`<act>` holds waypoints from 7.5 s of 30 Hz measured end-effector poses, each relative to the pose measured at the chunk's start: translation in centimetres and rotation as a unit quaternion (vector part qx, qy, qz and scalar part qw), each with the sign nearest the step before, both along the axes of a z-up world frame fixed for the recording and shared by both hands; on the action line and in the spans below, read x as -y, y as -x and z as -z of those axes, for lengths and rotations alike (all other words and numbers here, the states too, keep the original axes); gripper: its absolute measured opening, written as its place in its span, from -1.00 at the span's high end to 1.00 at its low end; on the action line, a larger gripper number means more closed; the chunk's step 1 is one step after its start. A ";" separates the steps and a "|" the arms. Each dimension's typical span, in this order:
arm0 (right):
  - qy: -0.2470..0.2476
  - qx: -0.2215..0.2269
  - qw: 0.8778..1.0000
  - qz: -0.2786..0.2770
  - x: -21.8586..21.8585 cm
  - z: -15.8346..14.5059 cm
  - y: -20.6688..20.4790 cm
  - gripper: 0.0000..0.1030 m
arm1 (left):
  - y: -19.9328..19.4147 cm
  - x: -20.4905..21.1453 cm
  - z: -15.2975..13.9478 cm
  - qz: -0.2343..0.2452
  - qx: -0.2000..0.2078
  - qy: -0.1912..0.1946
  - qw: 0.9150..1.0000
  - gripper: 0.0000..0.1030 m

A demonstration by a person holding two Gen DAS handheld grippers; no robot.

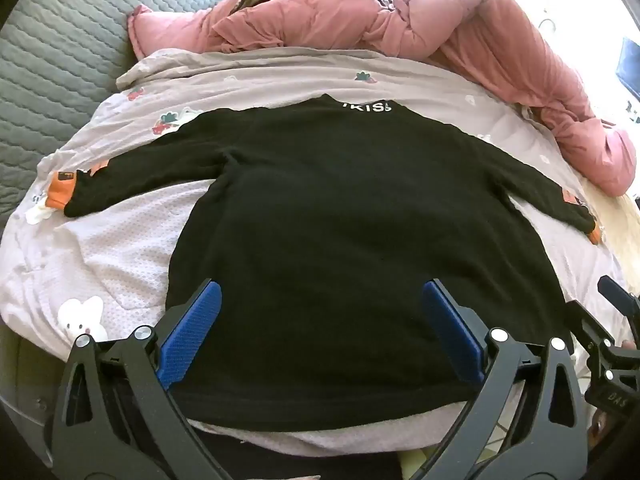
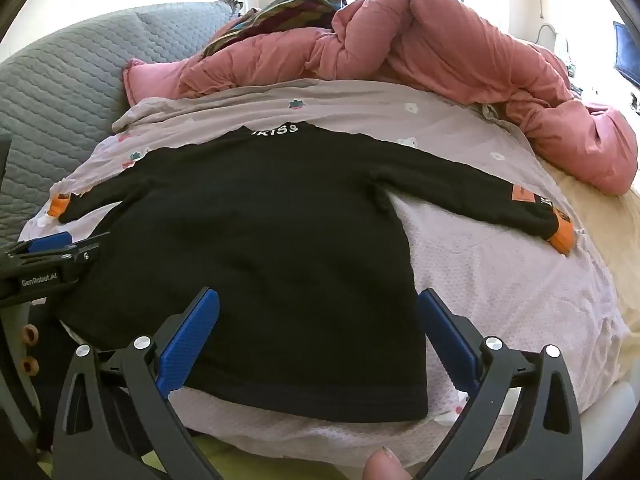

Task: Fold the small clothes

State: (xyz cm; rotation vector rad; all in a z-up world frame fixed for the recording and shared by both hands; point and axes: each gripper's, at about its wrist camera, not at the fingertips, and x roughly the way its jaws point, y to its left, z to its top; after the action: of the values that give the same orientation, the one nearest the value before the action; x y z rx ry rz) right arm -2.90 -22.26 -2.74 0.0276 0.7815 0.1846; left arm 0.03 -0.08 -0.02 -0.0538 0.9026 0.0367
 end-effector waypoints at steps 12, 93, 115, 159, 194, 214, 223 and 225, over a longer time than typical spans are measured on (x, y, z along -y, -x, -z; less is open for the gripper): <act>0.005 0.005 1.000 0.001 -0.4 0.0 0.3 -0.92 | 0.0 -0.1 0.0 -0.001 0.004 0.005 1.000 -0.83; 0.004 0.018 0.999 0.052 3.6 0.0 -5.2 -0.92 | -5.2 0.0 0.5 -0.014 -0.014 -0.005 1.000 -0.83; 0.008 -0.015 0.980 0.199 15.1 2.3 -13.7 -0.91 | -15.1 1.0 0.2 0.001 -0.025 -0.001 1.000 -0.83; -0.044 -0.002 0.978 0.202 20.4 -1.1 -18.7 0.72 | -23.2 -2.5 5.3 -0.012 -0.022 0.024 0.999 -0.83; -0.118 0.012 0.989 -0.089 -9.6 -4.2 -25.6 0.67 | -22.1 -11.0 3.5 -0.035 -0.002 0.133 0.990 -0.83; -0.092 0.009 0.994 -0.053 -6.3 -1.5 -24.2 0.08 | -22.8 -11.2 6.9 -0.017 -0.065 0.244 0.967 -0.78; -0.094 0.008 0.995 -0.022 -3.9 -0.9 -23.8 0.08 | -22.9 -10.3 7.6 -0.001 -0.062 0.205 0.977 0.80; -0.089 0.011 0.996 -0.013 -3.4 -0.8 -23.8 0.08 | -22.7 -10.4 6.6 0.009 -0.037 0.219 0.975 0.83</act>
State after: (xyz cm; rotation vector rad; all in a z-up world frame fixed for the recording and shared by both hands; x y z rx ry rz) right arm 20.93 -18.84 -1.92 0.1841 0.7424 0.2780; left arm 22.72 10.28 -6.60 -0.4582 0.9734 -0.1793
